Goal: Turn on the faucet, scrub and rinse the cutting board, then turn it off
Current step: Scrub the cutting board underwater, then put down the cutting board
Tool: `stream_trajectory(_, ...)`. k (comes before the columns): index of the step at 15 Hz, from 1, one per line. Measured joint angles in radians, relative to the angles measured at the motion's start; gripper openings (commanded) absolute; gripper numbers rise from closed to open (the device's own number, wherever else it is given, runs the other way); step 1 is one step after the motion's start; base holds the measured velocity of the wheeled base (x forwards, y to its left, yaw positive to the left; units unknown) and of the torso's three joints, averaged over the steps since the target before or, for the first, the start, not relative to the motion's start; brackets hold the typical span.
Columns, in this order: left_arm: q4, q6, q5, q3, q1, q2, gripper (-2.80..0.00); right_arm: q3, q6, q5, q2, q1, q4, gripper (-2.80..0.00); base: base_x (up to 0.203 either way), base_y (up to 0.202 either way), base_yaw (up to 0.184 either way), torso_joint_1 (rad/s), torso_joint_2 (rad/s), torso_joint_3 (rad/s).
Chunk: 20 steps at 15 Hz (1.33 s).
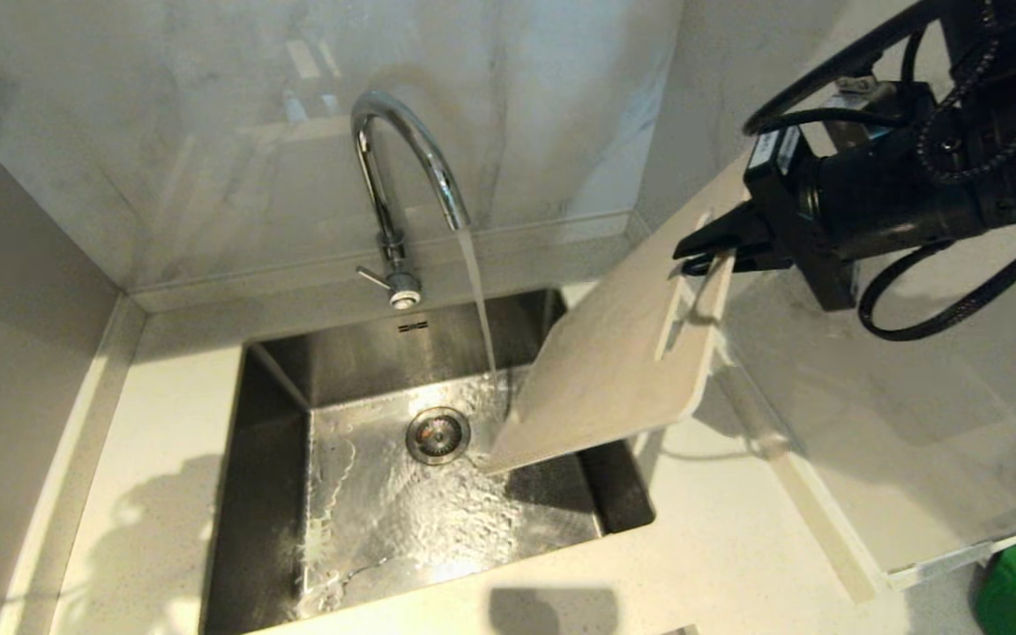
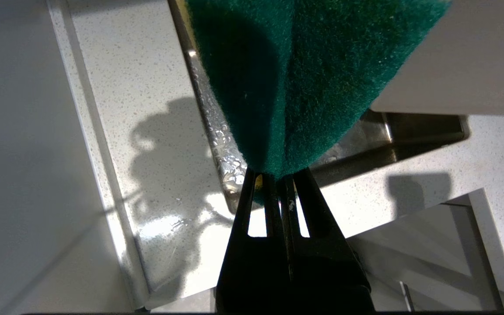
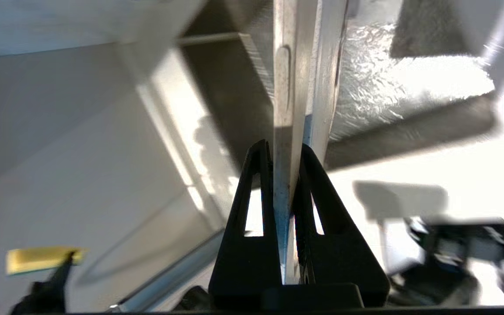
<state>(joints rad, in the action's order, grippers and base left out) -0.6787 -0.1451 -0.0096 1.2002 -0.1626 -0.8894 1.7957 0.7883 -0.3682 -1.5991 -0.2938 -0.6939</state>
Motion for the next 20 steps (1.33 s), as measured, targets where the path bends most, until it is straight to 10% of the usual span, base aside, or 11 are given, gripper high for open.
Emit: stream_trajectory(20,0.021,0.002,0.000,0.016,0.000,-0.035,-2.80,-0.617,-0.220,0.190,0.447,0.003,-0.082,-2.80,0.000,0.000,0.000,0.000,0.00,0.000)
